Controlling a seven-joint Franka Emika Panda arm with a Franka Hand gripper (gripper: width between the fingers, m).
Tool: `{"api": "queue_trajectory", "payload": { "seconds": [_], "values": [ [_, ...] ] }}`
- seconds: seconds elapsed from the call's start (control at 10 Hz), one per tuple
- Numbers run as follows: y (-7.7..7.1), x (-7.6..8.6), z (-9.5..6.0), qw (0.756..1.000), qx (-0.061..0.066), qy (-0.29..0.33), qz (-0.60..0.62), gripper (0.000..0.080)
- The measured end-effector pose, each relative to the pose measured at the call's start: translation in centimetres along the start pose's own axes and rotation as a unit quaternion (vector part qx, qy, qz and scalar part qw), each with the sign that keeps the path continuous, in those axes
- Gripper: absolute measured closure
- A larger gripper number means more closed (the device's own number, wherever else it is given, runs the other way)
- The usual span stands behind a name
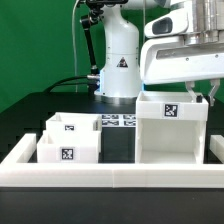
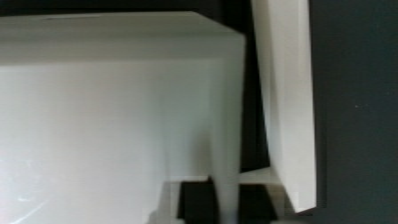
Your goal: Assemble drawer
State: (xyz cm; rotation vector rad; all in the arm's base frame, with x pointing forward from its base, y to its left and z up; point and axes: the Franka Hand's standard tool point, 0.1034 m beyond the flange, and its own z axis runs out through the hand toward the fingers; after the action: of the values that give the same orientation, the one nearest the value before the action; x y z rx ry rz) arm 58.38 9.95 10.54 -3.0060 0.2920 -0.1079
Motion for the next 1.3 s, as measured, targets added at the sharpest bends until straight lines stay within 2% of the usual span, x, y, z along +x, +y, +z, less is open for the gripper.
{"api": "queue_trajectory", "payload": {
  "seconds": [0.3,0.7,0.8,1.1,1.3],
  "values": [
    [-0.1,0.2,0.2,0.995,0.003,0.001,0.095,0.0758],
    [-0.7,1.5,0.2,0.973,0.007,0.012,0.231,0.0758],
    [-0.5,1.7,0.2,0.970,0.011,0.015,0.244,0.0757],
    [-1.0,1.7,0.0,0.948,0.019,0.013,0.318,0.0757],
    [-0.6,2.0,0.1,0.927,0.021,0.010,0.374,0.0757]
  ]
}}
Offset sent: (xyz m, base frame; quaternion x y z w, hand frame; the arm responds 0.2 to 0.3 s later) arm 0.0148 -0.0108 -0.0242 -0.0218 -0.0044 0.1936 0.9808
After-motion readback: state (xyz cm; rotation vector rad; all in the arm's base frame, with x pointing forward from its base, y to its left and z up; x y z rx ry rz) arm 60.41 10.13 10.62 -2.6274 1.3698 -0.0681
